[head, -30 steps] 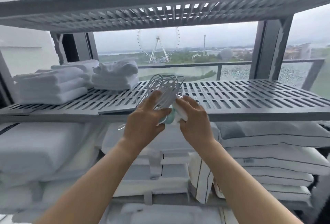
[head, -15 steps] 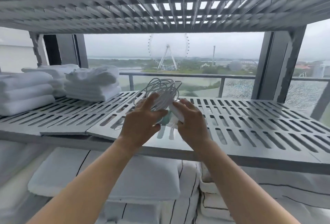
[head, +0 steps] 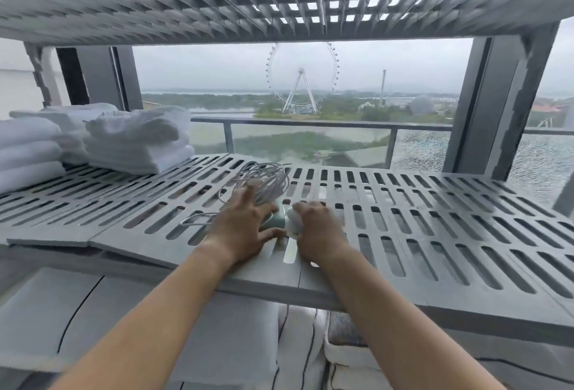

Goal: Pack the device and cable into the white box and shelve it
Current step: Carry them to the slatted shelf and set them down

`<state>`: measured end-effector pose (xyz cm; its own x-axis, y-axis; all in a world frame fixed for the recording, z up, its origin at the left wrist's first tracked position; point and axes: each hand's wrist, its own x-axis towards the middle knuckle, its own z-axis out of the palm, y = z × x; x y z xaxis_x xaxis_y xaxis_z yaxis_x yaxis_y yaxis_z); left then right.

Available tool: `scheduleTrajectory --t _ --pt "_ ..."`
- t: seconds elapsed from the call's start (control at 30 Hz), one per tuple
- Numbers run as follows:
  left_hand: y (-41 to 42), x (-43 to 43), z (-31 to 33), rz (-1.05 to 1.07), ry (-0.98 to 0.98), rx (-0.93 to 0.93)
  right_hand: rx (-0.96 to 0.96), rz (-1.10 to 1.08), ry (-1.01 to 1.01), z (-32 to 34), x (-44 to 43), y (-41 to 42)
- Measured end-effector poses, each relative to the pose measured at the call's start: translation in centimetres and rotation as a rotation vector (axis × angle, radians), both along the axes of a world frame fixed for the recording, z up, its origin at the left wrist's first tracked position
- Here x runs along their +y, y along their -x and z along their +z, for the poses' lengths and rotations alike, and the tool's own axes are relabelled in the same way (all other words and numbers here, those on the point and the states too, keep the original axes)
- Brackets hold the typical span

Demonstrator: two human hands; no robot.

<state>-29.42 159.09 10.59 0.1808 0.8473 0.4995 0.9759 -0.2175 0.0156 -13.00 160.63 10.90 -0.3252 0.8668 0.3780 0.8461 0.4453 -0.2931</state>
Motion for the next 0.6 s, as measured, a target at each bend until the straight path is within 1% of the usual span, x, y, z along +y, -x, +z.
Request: scheduleTrajectory --t 0.27,0.47,0.6 --pt "-0.1 0.1 0.0 -0.002 0.036 -0.066 0.04 0.059 0.056 -0.2 -0.5 -0.1" --pt "-0.1 0.3 0.9 0.097 0.138 -0.029 -0.064 0.027 0.139 1.1 0.9 0.1" --pt "-0.8 0.4 0.7 0.104 0.075 0.003 -0.062 0.003 0.133 1.0 1.6 0.2"
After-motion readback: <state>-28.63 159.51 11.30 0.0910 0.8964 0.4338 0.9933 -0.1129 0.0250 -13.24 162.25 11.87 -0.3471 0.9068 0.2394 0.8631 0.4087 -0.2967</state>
